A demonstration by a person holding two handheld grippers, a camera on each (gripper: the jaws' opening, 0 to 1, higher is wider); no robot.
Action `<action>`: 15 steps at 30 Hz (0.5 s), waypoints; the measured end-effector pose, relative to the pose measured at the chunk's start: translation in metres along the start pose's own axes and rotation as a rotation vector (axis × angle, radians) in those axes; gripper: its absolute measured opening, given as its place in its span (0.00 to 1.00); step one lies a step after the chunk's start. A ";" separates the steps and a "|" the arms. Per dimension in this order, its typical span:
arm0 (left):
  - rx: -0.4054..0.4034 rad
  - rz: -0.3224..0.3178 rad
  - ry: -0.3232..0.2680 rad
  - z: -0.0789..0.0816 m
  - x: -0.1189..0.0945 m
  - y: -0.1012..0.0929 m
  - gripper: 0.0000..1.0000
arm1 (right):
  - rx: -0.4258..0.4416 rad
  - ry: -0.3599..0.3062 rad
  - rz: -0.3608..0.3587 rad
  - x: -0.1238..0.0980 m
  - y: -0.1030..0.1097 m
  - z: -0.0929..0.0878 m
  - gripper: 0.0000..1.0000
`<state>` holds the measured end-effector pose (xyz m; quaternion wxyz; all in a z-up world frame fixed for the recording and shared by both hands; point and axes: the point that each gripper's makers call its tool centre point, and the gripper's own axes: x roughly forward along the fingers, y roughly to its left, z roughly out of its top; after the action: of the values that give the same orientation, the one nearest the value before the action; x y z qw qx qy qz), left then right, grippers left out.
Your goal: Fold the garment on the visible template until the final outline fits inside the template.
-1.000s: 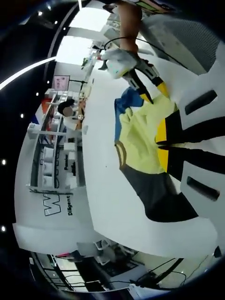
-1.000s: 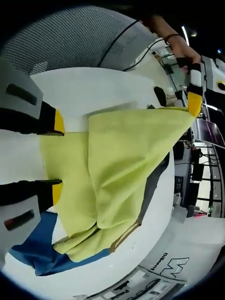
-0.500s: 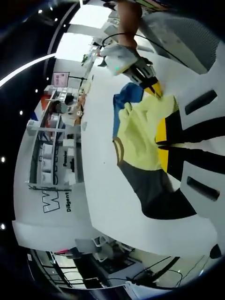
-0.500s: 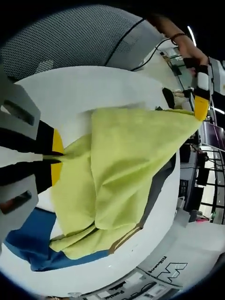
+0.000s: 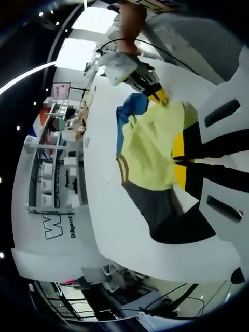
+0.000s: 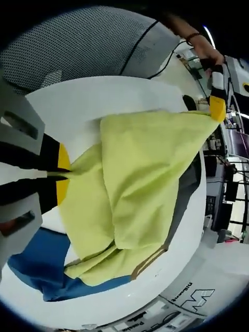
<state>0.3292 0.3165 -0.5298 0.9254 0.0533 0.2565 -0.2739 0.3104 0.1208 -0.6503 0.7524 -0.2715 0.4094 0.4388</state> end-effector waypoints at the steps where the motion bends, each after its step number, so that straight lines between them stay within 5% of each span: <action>1: 0.042 0.002 -0.003 0.000 0.000 0.000 0.00 | 0.005 0.004 0.001 0.000 0.000 -0.001 0.00; 5: 0.082 0.003 0.022 -0.005 0.000 -0.003 0.00 | 0.044 0.027 0.013 -0.003 0.002 -0.005 0.00; 15: 0.036 -0.062 0.102 -0.034 -0.006 -0.016 0.00 | 0.082 0.064 0.033 -0.011 0.006 -0.018 0.00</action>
<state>0.3011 0.3142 -0.5551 0.9011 0.0757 0.2998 -0.3041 0.2952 0.1050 -0.6505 0.7421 -0.2475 0.4553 0.4251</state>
